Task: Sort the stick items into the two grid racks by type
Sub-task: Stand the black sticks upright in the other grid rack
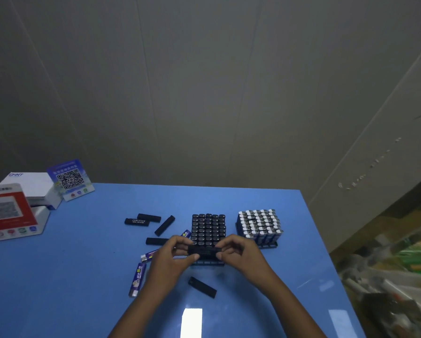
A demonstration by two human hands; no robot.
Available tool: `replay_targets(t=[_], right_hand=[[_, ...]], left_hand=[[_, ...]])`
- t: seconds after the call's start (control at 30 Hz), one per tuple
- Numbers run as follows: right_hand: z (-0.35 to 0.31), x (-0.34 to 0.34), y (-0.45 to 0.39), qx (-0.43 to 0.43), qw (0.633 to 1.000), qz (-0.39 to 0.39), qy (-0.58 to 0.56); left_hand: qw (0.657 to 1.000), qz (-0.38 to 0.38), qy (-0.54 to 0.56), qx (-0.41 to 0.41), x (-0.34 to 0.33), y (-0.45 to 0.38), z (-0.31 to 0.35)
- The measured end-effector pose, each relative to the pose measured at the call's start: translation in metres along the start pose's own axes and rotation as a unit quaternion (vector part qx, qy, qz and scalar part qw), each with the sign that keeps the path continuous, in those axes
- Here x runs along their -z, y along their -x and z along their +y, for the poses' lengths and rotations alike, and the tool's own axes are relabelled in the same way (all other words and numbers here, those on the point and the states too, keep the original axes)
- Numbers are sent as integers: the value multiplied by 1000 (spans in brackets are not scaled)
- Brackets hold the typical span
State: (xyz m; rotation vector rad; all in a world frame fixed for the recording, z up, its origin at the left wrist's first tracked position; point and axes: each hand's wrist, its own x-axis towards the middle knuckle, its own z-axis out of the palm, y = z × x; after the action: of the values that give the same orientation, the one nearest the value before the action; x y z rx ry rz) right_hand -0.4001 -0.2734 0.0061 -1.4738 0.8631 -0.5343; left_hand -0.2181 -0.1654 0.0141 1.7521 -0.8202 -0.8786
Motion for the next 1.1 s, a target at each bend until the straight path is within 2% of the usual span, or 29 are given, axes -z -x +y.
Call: replay_targets(t=[0.07, 0.13, 0.27, 0.37, 0.53, 0.73, 0.83, 0.93, 1.1], right_hand=[[-3, 5, 2, 12, 1000, 14, 22], [-4, 10, 3, 27, 998, 18, 59], [-2, 16, 4, 58, 990, 16, 130], [2, 17, 3, 87, 977, 8, 196], [8, 21, 3, 118, 942, 17, 313], [16, 22, -5, 19, 957, 80, 278], [22, 21, -8, 11, 959, 93, 267], [28, 19, -13, 10, 946, 109, 305], [35, 15, -20, 13, 938, 90, 334]], left_hand=[[998, -6, -42, -34, 5, 0, -1], [986, -8, -140, -86, 12, -1, -4], [922, -15, -350, -167, 22, -9, -6], [892, -8, -414, -182, 19, -14, -4], [870, -5, -450, -201, 15, -14, -9], [884, -6, -432, -178, 14, -9, -11], [892, -17, -422, -158, 15, -4, -14], [893, -25, -427, -138, 17, -3, -18], [897, -15, -423, -123, 20, -5, -21]])
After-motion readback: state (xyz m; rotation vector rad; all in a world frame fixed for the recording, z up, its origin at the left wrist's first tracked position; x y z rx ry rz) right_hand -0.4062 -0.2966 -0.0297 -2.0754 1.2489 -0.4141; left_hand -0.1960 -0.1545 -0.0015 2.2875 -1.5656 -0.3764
